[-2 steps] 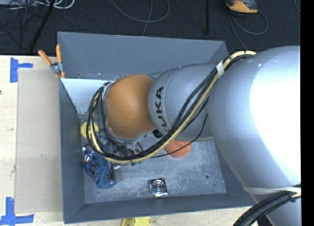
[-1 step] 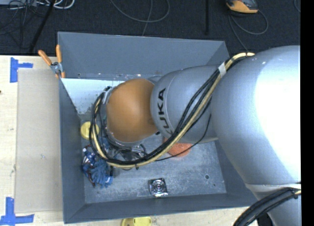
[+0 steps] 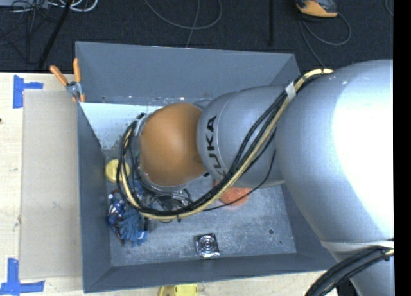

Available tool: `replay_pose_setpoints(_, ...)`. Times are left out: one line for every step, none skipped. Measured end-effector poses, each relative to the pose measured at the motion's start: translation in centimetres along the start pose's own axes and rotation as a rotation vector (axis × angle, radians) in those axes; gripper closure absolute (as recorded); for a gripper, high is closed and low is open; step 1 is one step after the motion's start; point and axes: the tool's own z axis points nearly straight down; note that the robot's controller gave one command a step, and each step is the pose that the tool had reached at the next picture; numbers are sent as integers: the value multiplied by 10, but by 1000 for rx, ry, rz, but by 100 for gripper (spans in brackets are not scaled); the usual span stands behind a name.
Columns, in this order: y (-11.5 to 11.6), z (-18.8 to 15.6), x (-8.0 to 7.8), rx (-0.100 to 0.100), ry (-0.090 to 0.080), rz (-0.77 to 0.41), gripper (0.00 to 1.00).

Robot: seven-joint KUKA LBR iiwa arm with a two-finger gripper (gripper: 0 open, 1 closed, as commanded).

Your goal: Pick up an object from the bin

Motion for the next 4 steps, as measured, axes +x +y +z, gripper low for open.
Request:
replay_pose_setpoints(-5,-46,-18,-2,13,-18,100)
replay_pose_setpoints(-11,-80,-22,-1,7,-40,100)
replay_pose_setpoints(-18,-142,-22,-2,11,-28,100)
replay_pose_setpoints(-19,-241,-9,0,6,0,100)
